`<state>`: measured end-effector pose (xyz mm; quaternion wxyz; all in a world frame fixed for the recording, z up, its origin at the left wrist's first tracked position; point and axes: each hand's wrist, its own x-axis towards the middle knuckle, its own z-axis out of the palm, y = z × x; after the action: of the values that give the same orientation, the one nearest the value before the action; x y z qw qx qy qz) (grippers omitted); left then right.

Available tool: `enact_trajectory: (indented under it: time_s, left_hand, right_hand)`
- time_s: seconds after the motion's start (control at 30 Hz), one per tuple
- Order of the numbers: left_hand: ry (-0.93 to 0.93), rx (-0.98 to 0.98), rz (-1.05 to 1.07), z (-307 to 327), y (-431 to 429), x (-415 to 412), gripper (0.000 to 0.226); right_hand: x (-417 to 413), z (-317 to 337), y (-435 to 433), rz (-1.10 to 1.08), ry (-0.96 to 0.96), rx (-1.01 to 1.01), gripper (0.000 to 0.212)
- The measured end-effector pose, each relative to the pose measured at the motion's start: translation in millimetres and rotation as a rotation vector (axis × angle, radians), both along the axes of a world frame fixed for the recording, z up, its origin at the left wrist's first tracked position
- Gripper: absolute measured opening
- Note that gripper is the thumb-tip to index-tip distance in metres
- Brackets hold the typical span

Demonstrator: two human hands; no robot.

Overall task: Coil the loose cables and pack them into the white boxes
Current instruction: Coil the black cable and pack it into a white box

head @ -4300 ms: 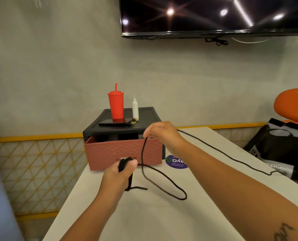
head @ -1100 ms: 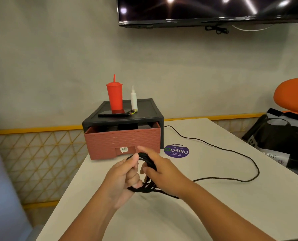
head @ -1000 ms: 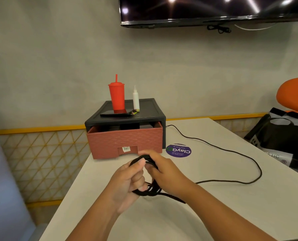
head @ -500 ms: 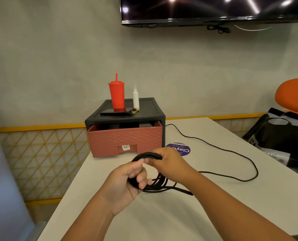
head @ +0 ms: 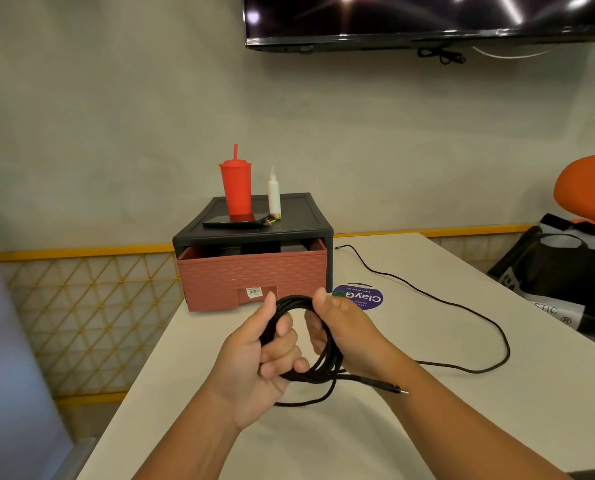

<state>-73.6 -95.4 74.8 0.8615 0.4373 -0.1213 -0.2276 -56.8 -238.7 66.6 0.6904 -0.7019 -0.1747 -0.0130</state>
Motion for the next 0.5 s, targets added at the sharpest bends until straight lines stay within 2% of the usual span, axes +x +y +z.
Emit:
enact_trajectory:
  time_s: [0.13,0.23,0.33,0.43,0.5]
  left_hand:
    - [-0.027,-0.016,-0.034,-1.3,-2.5,0.3,0.048]
    - [-0.004,-0.114,-0.091,-2.2,-4.6,-0.7,0.048]
    - [0.064,-0.170,-0.078,-1.0,-6.9,-1.7,0.047]
    - [0.136,-0.279,-0.023,2.9,-7.7,1.0,0.041]
    - [0.167,-0.310,0.020,6.5,-5.0,6.2,0.040]
  right_hand:
    - [-7.4,4.2,3.2,-0.023,0.139,0.184,0.049]
    - [-8.5,8.6,3.1,-0.046,0.173,0.255,0.049]
    - [-4.5,8.2,5.2,-0.009,0.224,0.398,0.033]
    - [-5.6,2.2,3.5,0.136,0.209,0.607,0.023]
    - [-5.9,-6.7,-2.4,0.316,0.172,0.720,0.030]
